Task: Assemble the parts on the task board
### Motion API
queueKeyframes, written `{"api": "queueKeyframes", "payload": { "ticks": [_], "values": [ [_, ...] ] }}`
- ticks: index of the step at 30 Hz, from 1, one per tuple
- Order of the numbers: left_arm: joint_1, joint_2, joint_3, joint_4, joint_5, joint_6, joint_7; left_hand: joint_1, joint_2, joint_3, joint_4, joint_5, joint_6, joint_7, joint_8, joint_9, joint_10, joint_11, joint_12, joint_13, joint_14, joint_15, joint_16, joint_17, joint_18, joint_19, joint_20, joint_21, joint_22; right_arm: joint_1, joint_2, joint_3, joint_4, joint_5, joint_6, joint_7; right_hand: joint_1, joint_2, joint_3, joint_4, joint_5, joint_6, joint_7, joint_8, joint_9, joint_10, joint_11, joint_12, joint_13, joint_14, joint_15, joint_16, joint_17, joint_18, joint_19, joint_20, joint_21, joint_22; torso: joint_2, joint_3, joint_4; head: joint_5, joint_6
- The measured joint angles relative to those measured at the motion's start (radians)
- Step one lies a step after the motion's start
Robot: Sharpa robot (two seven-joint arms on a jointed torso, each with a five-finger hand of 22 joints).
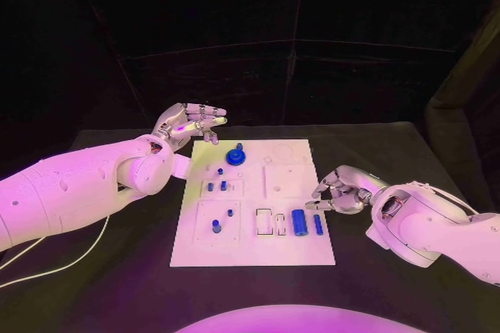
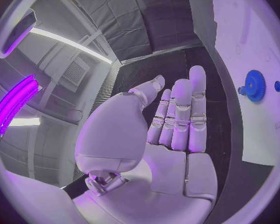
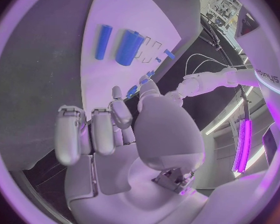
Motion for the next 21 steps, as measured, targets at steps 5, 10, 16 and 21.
{"api": "queueKeyframes", "payload": {
  "ticks": [5,10,16,21],
  "values": [
    [-0.001,-0.002,-0.002,0.002,0.000,0.000,0.000,-0.002,0.002,-0.002,0.002,0.000,0.000,0.000,0.000,0.000,0.000,0.000,0.000,0.000,0.000,0.000,0.000,0.000,0.000,0.000,0.000,0.000,0.000,-0.015,0.028,0.000,-0.008,-0.034,0.023,-0.069,-0.005,-0.001,-0.016,0.016,-0.023,0.000,0.000,0.009,0.005,0.000,0.000,0.012,0.024,0.000,0.000,0.002,0.013,0.000,0.000,0.000,0.000,0.000,0.000,-0.0012,0.0009,-0.003,-0.002],
    [-0.001,-0.005,-0.003,0.004,0.000,0.000,0.000,-0.006,0.006,-0.005,0.005,0.000,0.000,0.000,0.004,0.000,-0.004,-0.004,0.006,0.000,0.000,0.000,0.004,0.001,0.000,0.000,0.000,0.000,-0.001,-0.029,0.063,0.000,-0.019,-0.056,0.047,-0.108,-0.005,-0.001,-0.026,0.026,-0.029,0.000,0.000,0.017,0.011,0.015,0.000,0.039,0.062,0.000,0.000,0.010,0.026,0.000,0.000,0.000,0.006,0.000,0.000,-0.0019,0.0014,-0.003,-0.004],
    [-0.002,-0.005,-0.003,0.005,0.000,0.001,-0.001,-0.006,0.006,-0.005,0.005,0.000,0.000,0.000,0.004,0.000,-0.004,-0.004,0.006,0.000,0.000,0.000,0.004,0.001,0.000,0.000,0.000,0.000,-0.001,-0.041,0.087,-0.001,-0.027,-0.072,0.069,-0.126,-0.005,-0.001,-0.033,0.033,-0.029,0.000,0.000,0.020,0.015,0.028,-0.001,0.058,0.092,0.000,0.000,0.015,0.041,-0.016,0.000,0.000,0.007,0.000,0.001,-0.0022,0.0002,0.001,-0.005],
    [-0.002,-0.005,-0.003,0.006,0.000,0.001,-0.001,-0.006,0.006,-0.005,0.005,0.000,0.000,0.000,0.004,0.000,-0.004,-0.004,0.006,0.000,0.000,0.000,0.004,0.001,0.000,0.000,0.000,0.000,-0.001,-0.044,0.099,-0.001,-0.034,-0.084,0.087,-0.136,-0.005,-0.001,-0.041,0.047,-0.023,0.001,0.000,0.034,0.024,0.034,-0.005,0.072,0.114,0.004,-0.004,0.020,0.049,-0.016,0.000,0.000,0.007,0.000,0.001,-0.0021,-0.0001,0.002,-0.008]
  ]
}}
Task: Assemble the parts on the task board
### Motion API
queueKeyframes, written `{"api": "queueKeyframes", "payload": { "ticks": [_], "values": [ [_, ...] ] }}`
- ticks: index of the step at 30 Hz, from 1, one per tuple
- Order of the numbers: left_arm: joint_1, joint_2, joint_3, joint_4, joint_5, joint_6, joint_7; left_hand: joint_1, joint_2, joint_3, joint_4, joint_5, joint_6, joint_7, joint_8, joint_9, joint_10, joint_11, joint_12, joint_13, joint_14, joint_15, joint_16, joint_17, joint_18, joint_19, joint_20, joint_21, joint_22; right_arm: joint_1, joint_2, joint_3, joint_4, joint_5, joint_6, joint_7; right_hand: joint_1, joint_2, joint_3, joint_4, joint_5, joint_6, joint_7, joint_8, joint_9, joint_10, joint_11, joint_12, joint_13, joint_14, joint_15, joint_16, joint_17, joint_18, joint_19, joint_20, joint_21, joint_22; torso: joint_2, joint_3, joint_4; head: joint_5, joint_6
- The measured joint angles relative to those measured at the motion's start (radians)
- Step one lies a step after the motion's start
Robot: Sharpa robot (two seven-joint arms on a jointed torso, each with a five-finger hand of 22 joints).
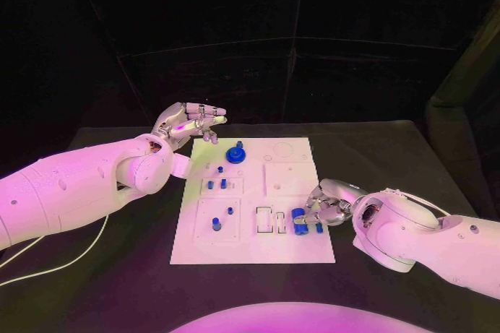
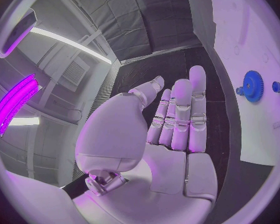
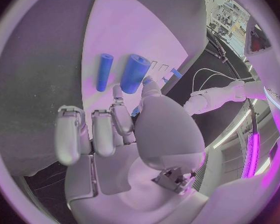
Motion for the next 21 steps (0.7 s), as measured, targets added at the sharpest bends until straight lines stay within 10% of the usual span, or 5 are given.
{"api": "queueKeyframes", "payload": {
  "ticks": [21],
  "values": [
    [0.000,-0.004,0.000,0.001,0.000,0.010,0.000,0.000,0.000,0.000,0.000,0.000,-0.004,-0.004,0.000,0.000,-0.004,0.004,0.000,0.000,0.000,0.000,0.000,-0.003,0.000,0.000,0.000,0.000,-0.001,-0.012,0.054,0.008,-0.028,-0.066,0.049,-0.019,0.025,0.025,-0.002,0.007,0.042,0.019,-0.014,0.029,0.026,0.011,-0.010,0.010,0.028,-0.001,-0.006,0.009,0.020,0.000,0.004,-0.004,0.007,0.000,0.000,-0.0004,0.0018,0.003,-0.002]
  ]
}}
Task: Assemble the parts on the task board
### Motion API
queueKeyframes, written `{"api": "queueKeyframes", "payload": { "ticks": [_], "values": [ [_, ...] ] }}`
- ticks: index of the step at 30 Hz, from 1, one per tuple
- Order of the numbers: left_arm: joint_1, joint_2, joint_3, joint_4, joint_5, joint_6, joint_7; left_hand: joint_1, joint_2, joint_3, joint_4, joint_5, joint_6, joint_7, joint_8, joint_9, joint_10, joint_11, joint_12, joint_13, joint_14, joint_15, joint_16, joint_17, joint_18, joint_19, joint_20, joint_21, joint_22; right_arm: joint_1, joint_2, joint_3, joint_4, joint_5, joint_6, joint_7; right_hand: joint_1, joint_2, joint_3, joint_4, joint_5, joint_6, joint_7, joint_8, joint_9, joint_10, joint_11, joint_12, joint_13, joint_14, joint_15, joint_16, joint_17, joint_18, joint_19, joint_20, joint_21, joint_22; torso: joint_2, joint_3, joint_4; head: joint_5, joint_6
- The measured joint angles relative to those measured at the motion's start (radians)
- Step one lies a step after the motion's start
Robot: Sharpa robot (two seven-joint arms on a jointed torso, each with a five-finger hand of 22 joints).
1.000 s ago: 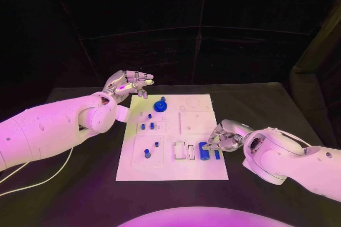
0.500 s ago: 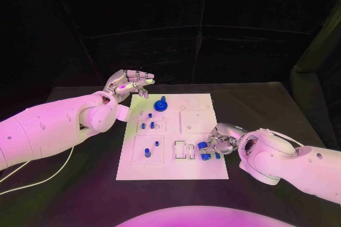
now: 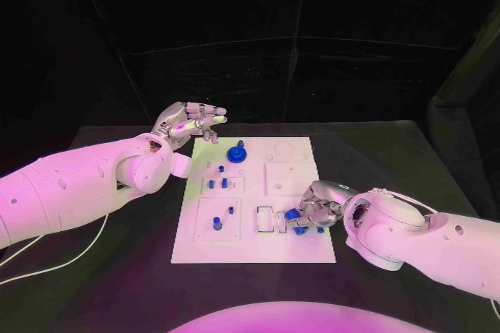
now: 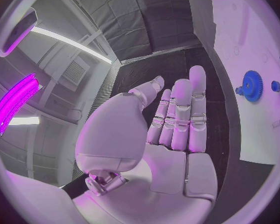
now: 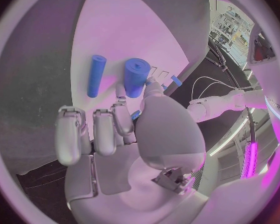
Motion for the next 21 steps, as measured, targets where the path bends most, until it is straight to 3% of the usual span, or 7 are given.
{"api": "queueKeyframes", "payload": {
  "ticks": [5,11,17,21],
  "values": [
    [0.000,-0.001,0.000,0.001,0.000,0.005,0.000,0.000,0.000,-0.004,-0.004,0.000,-0.003,0.003,0.000,0.000,-0.002,-0.002,0.000,0.000,0.000,0.000,0.000,-0.005,0.000,0.000,0.000,0.000,0.000,-0.004,-0.007,-0.002,0.012,0.008,-0.020,0.001,0.029,0.028,0.005,-0.005,0.078,0.023,-0.014,0.020,0.021,0.026,-0.008,0.031,0.043,0.001,-0.008,0.012,0.022,0.000,0.000,-0.007,0.009,0.000,0.000,0.0000,-0.0014,0.001,0.003],
    [0.000,-0.003,0.000,0.001,0.000,0.021,0.000,0.000,0.000,-0.004,-0.004,0.000,-0.004,0.004,0.002,0.000,-0.007,0.000,0.000,0.000,0.000,0.000,0.000,-0.006,0.000,0.000,0.000,0.000,-0.001,-0.011,-0.029,-0.008,0.037,0.038,-0.061,0.004,0.045,0.045,0.007,-0.013,0.168,0.024,-0.018,0.018,0.023,0.034,-0.013,0.031,0.053,0.001,-0.015,0.012,0.029,0.000,-0.001,-0.015,0.009,0.000,-0.001,0.0000,-0.0028,0.000,0.007],
    [0.000,-0.004,0.000,0.000,0.000,0.034,-0.001,0.000,0.000,-0.004,-0.004,0.000,-0.004,0.004,0.004,0.000,-0.007,0.000,0.000,0.000,0.000,0.000,0.000,-0.006,0.000,0.000,0.000,-0.003,-0.001,-0.011,-0.051,-0.007,0.077,0.082,-0.122,0.012,0.047,0.046,0.007,-0.014,0.211,0.024,-0.018,0.019,0.024,0.038,-0.017,0.031,0.053,0.001,-0.015,0.018,0.037,0.000,-0.001,-0.015,0.011,0.000,-0.002,-0.0006,-0.0028,-0.002,0.008],
    [0.000,-0.004,0.000,0.000,0.000,0.039,-0.001,0.000,0.000,-0.004,-0.004,0.000,-0.004,0.004,0.004,0.000,-0.007,0.000,0.000,0.000,0.000,0.000,0.000,-0.006,0.000,0.000,0.000,-0.004,-0.001,-0.010,-0.056,-0.006,0.093,0.120,-0.164,0.019,0.046,0.047,-0.004,-0.002,0.217,0.024,-0.018,0.019,0.024,0.038,-0.017,0.031,0.053,0.001,-0.015,0.018,0.037,0.000,-0.001,-0.015,0.013,0.000,-0.002,-0.0013,-0.0016,-0.001,0.009]
  ]
}}
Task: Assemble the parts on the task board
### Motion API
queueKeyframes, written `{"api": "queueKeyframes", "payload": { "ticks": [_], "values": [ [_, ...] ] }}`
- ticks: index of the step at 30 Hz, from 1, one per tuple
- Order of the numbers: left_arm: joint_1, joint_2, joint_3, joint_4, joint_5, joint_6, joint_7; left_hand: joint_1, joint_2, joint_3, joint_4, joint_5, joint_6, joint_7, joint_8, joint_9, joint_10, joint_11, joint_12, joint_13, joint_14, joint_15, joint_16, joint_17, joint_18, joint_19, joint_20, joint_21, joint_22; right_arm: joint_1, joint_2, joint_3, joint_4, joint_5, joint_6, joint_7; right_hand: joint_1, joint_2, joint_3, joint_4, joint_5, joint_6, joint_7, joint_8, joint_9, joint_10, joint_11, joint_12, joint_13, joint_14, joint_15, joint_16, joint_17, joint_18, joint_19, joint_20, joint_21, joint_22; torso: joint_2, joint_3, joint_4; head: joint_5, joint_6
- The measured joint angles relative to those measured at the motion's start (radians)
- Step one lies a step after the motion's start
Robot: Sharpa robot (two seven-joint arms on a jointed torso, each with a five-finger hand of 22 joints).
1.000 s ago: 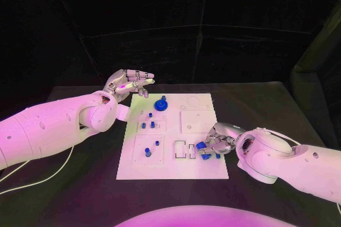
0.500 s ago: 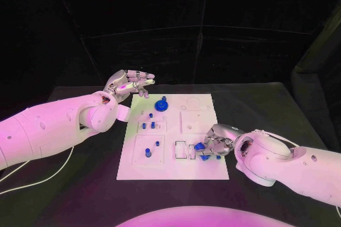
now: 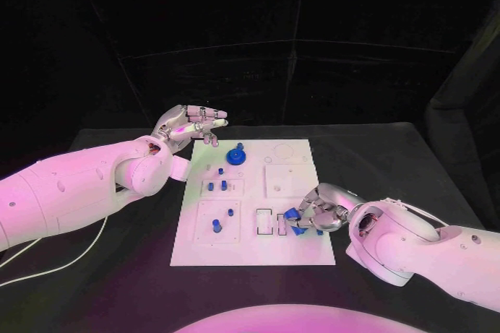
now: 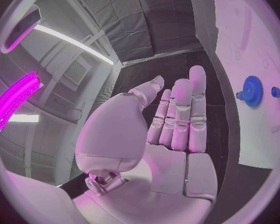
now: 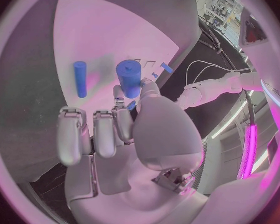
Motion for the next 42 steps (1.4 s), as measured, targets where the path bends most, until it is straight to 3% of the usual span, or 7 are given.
{"api": "queueKeyframes", "payload": {
  "ticks": [9,14,24,30,35,38,42],
  "values": [
    [0.000,0.000,0.000,0.000,0.000,0.006,0.000,0.000,0.000,0.000,0.000,0.000,0.000,0.000,0.000,0.000,0.000,0.000,0.000,0.000,0.000,0.000,0.000,0.000,0.000,0.000,0.000,0.000,0.000,0.000,0.030,0.001,-0.001,0.064,-0.040,0.008,-0.008,0.008,-0.002,0.002,0.005,0.000,0.000,0.001,0.008,0.000,0.000,0.000,0.000,0.000,0.000,0.000,0.002,0.000,0.000,0.000,0.000,0.000,0.001,0.0003,0.0008,0.011,0.002],
    [0.000,0.000,0.000,0.001,0.000,0.008,-0.001,0.005,0.005,0.000,0.000,0.000,0.000,0.000,0.000,0.000,0.000,0.000,0.005,0.000,-0.004,-0.004,0.000,-0.001,0.000,0.000,0.000,0.000,0.000,0.000,0.069,0.001,-0.015,0.083,-0.040,0.007,-0.017,0.008,-0.008,0.008,0.005,0.000,0.000,0.001,0.029,0.000,0.000,0.000,0.000,0.000,0.000,0.000,0.004,0.000,0.000,0.000,0.000,0.000,0.001,-0.0001,0.0008,0.015,0.002],
    [0.000,0.001,0.000,0.003,0.000,0.011,-0.002,0.005,0.005,-0.003,-0.003,0.000,-0.007,0.000,0.000,0.000,0.000,0.000,0.005,0.000,-0.007,0.000,0.000,-0.002,0.000,0.000,0.000,0.000,-0.001,0.001,0.137,0.001,-0.050,0.103,-0.021,-0.018,-0.025,0.013,-0.014,0.014,0.011,0.007,-0.001,0.001,0.035,0.000,0.000,0.000,0.000,0.000,0.000,0.000,0.004,0.000,0.000,0.000,0.000,0.000,0.002,-0.0008,0.0008,0.019,0.003],
    [0.000,0.002,0.000,0.002,0.000,0.010,-0.001,0.005,0.005,-0.003,-0.003,0.000,-0.007,0.000,0.000,0.000,0.000,0.000,0.005,0.000,-0.007,0.000,0.000,-0.002,0.000,0.000,0.000,0.000,-0.001,0.001,0.157,0.001,-0.061,0.099,-0.018,-0.036,-0.048,0.010,-0.026,0.026,0.006,0.015,-0.009,0.002,0.045,0.000,0.000,0.000,0.000,0.000,0.000,0.000,0.005,0.000,0.000,0.000,0.000,0.000,0.002,-0.0002,0.0008,0.024,0.003],
    [0.000,0.001,0.000,0.002,0.000,0.010,0.001,0.005,0.005,0.001,-0.007,0.000,-0.007,0.000,0.000,0.000,0.000,0.000,0.005,0.000,-0.007,0.000,0.000,-0.002,0.000,0.000,0.000,0.000,-0.001,0.001,0.161,0.001,-0.066,0.087,-0.017,-0.046,-0.089,0.014,-0.053,0.028,-0.101,0.023,-0.015,0.011,0.060,0.003,-0.004,0.000,0.000,0.000,0.000,0.000,0.006,0.000,0.004,-0.004,0.000,0.000,0.002,0.0003,0.0008,0.026,0.002],
    [0.000,0.001,0.000,0.002,0.000,0.009,0.001,0.005,0.005,0.001,-0.007,0.000,-0.007,0.000,0.000,0.000,0.000,0.000,0.005,0.000,-0.007,0.000,0.000,-0.002,0.000,0.000,0.000,0.000,-0.001,0.001,0.165,0.001,-0.067,0.079,-0.014,-0.049,-0.127,0.017,-0.079,0.030,-0.248,0.021,-0.013,0.016,0.073,0.003,-0.004,-0.006,0.000,0.000,0.000,0.000,0.006,0.000,0.004,-0.004,0.000,0.000,0.002,0.0007,0.0006,0.027,0.001],
    [0.000,0.001,0.000,0.002,0.000,0.009,0.001,0.005,0.005,0.001,-0.007,0.000,-0.007,0.000,0.000,0.000,0.000,0.000,0.005,0.000,-0.007,0.000,0.000,-0.002,0.000,0.000,0.000,0.000,-0.001,0.001,0.170,0.001,-0.070,0.063,-0.012,-0.053,-0.162,0.004,-0.088,0.031,-0.373,0.021,-0.014,0.016,0.085,0.003,-0.004,-0.013,0.000,0.000,0.000,0.000,0.004,0.000,0.004,-0.004,0.000,0.000,0.002,0.0009,-0.0003,0.028,0.001]
  ]
}}
